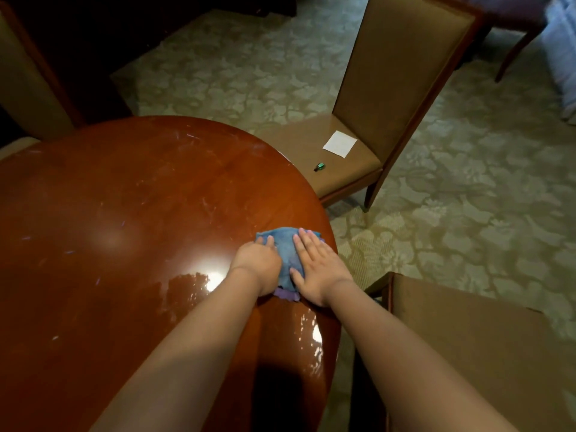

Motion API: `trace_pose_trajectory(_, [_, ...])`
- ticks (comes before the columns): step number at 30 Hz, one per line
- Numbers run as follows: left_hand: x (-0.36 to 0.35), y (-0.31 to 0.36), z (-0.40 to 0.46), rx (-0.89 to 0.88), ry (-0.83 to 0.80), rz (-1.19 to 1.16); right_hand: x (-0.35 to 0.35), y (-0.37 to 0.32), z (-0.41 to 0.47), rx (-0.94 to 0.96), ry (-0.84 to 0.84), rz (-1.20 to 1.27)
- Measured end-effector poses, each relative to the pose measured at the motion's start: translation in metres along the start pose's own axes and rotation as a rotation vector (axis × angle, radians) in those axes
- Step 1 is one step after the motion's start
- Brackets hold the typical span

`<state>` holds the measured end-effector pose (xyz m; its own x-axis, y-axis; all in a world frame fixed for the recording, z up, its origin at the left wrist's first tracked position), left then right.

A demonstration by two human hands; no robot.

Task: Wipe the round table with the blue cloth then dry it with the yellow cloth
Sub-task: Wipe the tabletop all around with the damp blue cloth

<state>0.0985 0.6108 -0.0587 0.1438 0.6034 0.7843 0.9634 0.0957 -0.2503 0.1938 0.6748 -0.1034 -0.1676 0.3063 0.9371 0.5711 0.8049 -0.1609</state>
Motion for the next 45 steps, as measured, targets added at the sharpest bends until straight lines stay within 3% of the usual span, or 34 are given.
trace_pose_trajectory(9, [-0.003,0.001,-0.006,-0.008,0.004,-0.032,0.006,-0.003,-0.015,0.004,-0.082,0.021])
trace_pose_trajectory(19, [-0.053,0.072,-0.106,-0.113,0.05,0.009,-0.035,-0.034,-0.132,-0.009,-0.166,-0.034])
trace_pose_trajectory(26, [-0.062,0.08,-0.136,-0.103,0.092,-0.04,-0.042,-0.042,-0.152,0.004,-0.141,-0.027])
trace_pose_trajectory(34, [-0.047,0.067,-0.099,-0.058,0.076,-0.067,-0.028,-0.022,-0.115,0.075,-0.119,-0.054])
trace_pose_trajectory(45, [0.002,0.005,0.002,0.091,-0.015,-0.128,0.018,0.019,0.018,0.192,-0.12,-0.112])
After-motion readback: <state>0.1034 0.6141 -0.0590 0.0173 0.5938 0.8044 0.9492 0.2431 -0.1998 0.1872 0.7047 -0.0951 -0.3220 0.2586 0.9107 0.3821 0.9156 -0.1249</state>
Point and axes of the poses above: each hand's wrist, its own z-axis towards the middle knuckle, its own x-axis out of the back of the hand, y = z × x, the point moved 4 cm from there along z, towards the middle knuckle, and after that the axes turned 2 degrees about -x, right-handed, at the moved point
